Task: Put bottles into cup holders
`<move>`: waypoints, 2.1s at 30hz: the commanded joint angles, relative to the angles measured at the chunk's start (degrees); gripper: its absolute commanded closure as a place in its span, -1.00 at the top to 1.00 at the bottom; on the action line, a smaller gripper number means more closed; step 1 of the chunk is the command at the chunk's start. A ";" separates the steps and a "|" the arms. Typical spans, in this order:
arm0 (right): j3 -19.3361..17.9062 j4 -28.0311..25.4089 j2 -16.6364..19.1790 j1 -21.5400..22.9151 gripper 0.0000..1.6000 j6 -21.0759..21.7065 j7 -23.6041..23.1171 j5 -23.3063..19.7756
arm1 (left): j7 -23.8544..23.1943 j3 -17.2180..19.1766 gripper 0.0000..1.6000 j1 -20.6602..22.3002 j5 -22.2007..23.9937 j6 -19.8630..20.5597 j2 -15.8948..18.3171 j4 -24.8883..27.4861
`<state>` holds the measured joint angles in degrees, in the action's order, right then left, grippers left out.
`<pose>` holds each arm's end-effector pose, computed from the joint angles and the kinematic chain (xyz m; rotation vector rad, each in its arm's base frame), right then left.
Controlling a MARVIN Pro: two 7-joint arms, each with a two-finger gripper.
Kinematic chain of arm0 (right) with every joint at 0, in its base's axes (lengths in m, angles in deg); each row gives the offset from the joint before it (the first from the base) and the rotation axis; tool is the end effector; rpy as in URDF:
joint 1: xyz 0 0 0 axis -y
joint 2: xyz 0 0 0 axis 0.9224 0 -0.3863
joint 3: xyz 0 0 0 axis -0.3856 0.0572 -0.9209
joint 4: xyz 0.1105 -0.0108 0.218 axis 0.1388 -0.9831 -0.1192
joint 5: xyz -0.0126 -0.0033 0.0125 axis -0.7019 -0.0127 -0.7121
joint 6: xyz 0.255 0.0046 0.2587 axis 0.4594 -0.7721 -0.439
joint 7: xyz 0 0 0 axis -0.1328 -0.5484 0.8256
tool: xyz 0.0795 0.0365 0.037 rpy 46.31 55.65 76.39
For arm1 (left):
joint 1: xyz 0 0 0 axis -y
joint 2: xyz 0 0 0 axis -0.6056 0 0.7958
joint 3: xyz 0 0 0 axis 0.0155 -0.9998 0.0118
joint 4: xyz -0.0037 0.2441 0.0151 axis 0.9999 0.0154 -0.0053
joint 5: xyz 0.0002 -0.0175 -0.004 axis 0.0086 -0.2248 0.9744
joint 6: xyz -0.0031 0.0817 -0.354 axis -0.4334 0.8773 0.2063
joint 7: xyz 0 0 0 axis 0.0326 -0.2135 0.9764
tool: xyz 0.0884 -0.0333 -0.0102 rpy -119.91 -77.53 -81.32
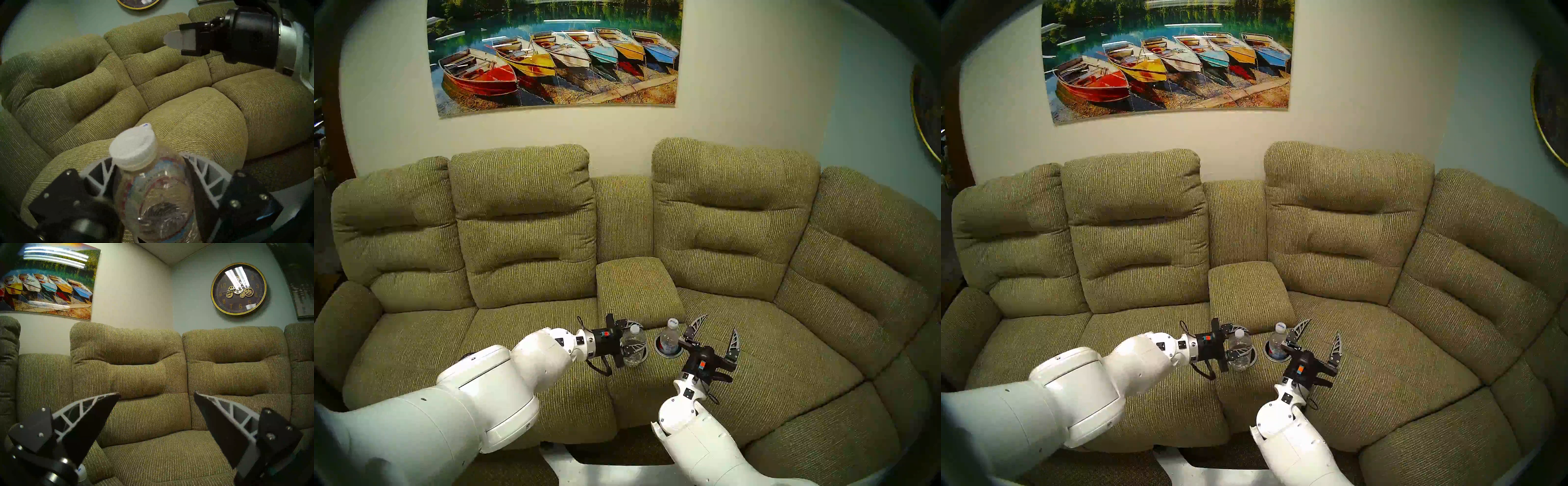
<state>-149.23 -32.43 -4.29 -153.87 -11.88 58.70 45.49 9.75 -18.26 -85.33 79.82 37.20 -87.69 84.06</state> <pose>0.3880 0.0664 -0.4224 1.5851 -0.4789 2.1261 0.4621 -0.0888 -0.4585 1.5522 -1.5351 1.5396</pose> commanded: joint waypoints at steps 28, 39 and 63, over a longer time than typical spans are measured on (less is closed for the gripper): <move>-0.05 -0.61 0.03 0.32 1.00 -0.18 -0.06 0.02 | 5.40 -2.54 -1.00 -1.14 -5.31 -1.62 -0.08 -0.46; -0.06 -0.62 0.03 0.32 1.00 -0.21 -0.09 0.03 | 7.90 -5.15 -1.00 -3.20 -7.88 -3.72 0.36 -1.03; -0.08 -0.63 0.02 0.31 1.00 -0.26 -0.14 0.04 | 12.10 -11.22 -1.00 -0.87 -14.40 -2.16 0.21 -2.01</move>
<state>-149.24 -32.42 -4.29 -153.87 -12.04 58.55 45.55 21.03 -28.57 -86.83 66.51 34.14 -87.29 81.90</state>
